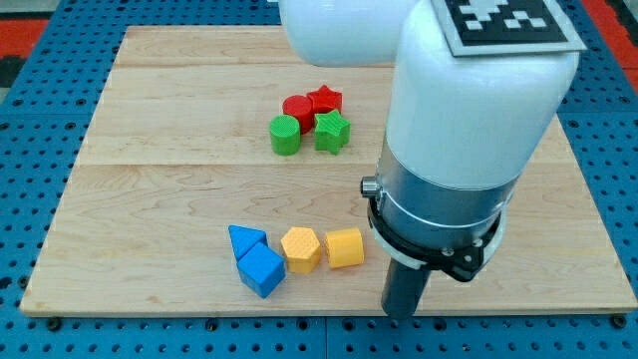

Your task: Slide blue cube and blue triangle a bit up

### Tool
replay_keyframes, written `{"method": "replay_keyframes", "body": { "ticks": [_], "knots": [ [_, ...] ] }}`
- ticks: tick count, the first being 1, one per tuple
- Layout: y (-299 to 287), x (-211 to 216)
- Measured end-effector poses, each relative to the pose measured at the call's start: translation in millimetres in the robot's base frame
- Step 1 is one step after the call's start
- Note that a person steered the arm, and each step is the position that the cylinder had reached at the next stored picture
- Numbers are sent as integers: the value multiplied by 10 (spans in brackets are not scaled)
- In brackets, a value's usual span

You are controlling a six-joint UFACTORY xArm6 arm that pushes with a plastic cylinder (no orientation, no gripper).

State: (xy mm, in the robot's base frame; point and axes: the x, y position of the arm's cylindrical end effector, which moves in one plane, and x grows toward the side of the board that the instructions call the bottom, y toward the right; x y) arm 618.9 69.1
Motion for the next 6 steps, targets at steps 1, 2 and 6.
{"method": "replay_keyframes", "body": {
  "ticks": [1,2,6],
  "knots": [
    [-470,-109],
    [-750,-6],
    [-1336,1]
  ]
}}
